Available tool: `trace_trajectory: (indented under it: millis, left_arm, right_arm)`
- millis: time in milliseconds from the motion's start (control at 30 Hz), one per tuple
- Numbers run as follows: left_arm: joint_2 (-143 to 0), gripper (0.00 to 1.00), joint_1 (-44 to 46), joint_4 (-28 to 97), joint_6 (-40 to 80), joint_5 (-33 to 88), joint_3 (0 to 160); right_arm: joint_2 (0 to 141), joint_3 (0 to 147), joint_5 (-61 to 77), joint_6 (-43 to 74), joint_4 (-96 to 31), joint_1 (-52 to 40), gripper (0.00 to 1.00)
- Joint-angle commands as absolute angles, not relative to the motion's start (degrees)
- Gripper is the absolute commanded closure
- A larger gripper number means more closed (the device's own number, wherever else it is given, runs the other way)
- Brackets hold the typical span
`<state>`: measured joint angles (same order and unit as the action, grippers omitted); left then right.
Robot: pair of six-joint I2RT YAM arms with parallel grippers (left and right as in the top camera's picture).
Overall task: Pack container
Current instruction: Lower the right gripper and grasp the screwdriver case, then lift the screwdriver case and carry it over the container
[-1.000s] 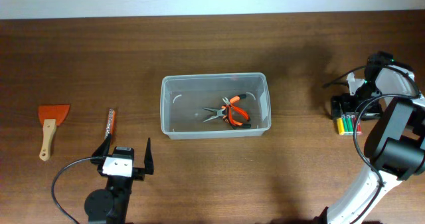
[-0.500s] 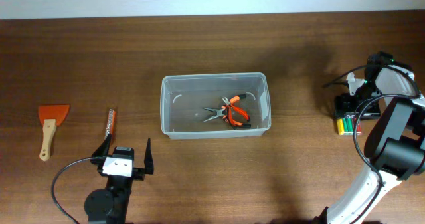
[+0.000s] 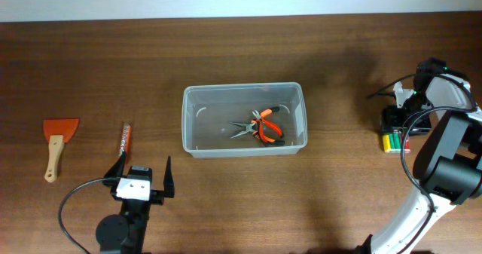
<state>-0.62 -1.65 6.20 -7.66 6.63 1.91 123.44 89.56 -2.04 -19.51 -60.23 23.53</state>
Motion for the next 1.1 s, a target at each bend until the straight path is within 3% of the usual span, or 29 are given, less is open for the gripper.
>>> trace_trajectory:
  millis: [0, 100, 267, 667, 1067]
  left_arm:
    - [-0.34, 0.01, -1.93, 6.04, -7.33, 7.03, 1.5]
    - [-0.34, 0.01, -1.93, 6.04, -7.33, 7.03, 1.5]
    - [-0.34, 0.01, -1.93, 6.04, -7.33, 7.03, 1.5]
    - [-0.34, 0.01, -1.93, 6.04, -7.33, 7.03, 1.5]
    - [-0.34, 0.01, -1.93, 6.04, -7.33, 7.03, 1.5]
  right_arm:
    - [124.14, 89.25, -1.69, -19.0, -60.42, 23.24, 0.36]
    - [124.14, 89.3, -1.69, -19.0, -60.82, 23.24, 0.39]
    - [124.11, 89.32, -1.69, -18.98, -61.21, 23.24, 0.57]
    - [124.11, 92.88, -1.69, -18.33, -63.92, 23.24, 0.56]
    - [124.11, 105.47, -1.48, -17.47, -73.73, 22.61, 0.51]
